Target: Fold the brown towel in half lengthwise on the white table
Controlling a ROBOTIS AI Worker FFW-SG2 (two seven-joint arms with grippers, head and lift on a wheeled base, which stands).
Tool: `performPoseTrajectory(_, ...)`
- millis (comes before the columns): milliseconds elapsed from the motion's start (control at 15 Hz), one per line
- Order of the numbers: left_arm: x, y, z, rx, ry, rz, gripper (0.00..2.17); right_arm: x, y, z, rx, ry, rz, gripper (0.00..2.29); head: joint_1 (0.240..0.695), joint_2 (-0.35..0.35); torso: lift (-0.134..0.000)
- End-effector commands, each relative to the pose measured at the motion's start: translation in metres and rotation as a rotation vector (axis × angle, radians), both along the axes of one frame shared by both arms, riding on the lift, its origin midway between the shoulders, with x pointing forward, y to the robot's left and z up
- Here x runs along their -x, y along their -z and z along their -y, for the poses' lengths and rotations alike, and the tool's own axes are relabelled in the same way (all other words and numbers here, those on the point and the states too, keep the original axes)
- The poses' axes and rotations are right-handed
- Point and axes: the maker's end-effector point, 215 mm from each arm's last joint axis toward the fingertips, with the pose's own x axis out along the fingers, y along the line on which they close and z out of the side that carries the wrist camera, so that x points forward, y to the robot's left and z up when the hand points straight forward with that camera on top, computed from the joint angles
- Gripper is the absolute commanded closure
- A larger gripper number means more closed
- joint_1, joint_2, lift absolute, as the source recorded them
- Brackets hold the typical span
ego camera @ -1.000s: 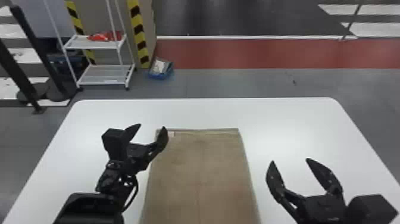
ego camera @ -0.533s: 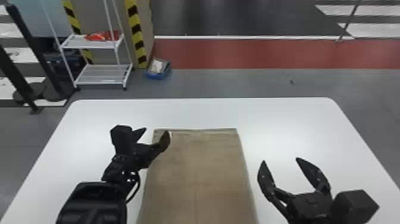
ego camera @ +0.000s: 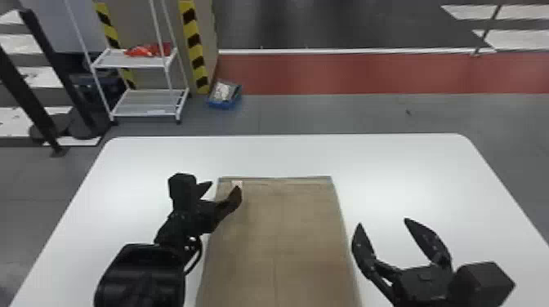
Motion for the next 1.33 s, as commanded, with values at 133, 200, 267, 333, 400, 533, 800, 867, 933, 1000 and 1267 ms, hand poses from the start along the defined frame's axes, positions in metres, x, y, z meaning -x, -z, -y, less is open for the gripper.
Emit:
performPoseTrajectory(133, -0.002, -0.002, 0.001, -0.013, 0.009, 0.021, 0.38, -0.003, 0.006, -0.007, -0.002, -0.011, -0.007, 0.13, 0.695, 0.036, -0.057)
performPoseTrajectory(200, -0.002, -0.002, 0.0, -0.016, 0.009, 0.021, 0.47, -0.004, 0.006, -0.008, -0.004, -0.012, -0.007, 0.13, 0.695, 0.039, -0.057)
performPoseTrajectory(267, -0.001, -0.001, -0.001, -0.019, 0.009, 0.02, 0.47, -0.004, 0.005, -0.008, -0.004, -0.012, -0.005, 0.13, 0.695, 0.04, -0.057)
performPoseTrajectory(333, 0.0, 0.004, -0.003, -0.019, 0.006, 0.011, 0.47, -0.004, 0.005, -0.008, -0.004, -0.012, -0.005, 0.13, 0.695, 0.042, -0.057)
performPoseTrajectory(400, 0.001, 0.008, -0.007, -0.017, -0.001, 0.002, 0.47, -0.004, 0.005, -0.009, -0.004, -0.014, -0.005, 0.13, 0.695, 0.043, -0.057)
performPoseTrajectory(533, 0.004, 0.015, -0.012, -0.024, -0.005, -0.012, 0.47, -0.004, 0.005, -0.011, -0.004, -0.017, -0.005, 0.13, 0.695, 0.047, -0.057)
performPoseTrajectory(800, 0.005, 0.015, -0.013, -0.025, -0.003, -0.011, 0.48, -0.005, 0.006, -0.012, -0.008, -0.019, -0.007, 0.13, 0.695, 0.061, -0.057)
performPoseTrajectory(867, 0.006, 0.016, -0.01, -0.02, 0.01, -0.016, 0.48, -0.004, 0.007, -0.012, -0.008, -0.019, -0.008, 0.13, 0.695, 0.061, -0.057)
performPoseTrajectory(933, 0.007, 0.017, -0.008, -0.023, 0.015, -0.016, 0.48, -0.004, 0.007, -0.013, -0.009, -0.02, -0.008, 0.13, 0.695, 0.062, -0.057)
performPoseTrajectory(1000, 0.007, 0.017, -0.008, -0.027, 0.017, -0.016, 0.55, -0.004, 0.007, -0.013, -0.01, -0.02, -0.009, 0.13, 0.695, 0.059, -0.057)
performPoseTrajectory(1267, 0.007, 0.017, -0.008, -0.033, 0.022, -0.016, 0.6, -0.004, 0.007, -0.014, -0.013, -0.021, -0.009, 0.13, 0.695, 0.058, -0.057)
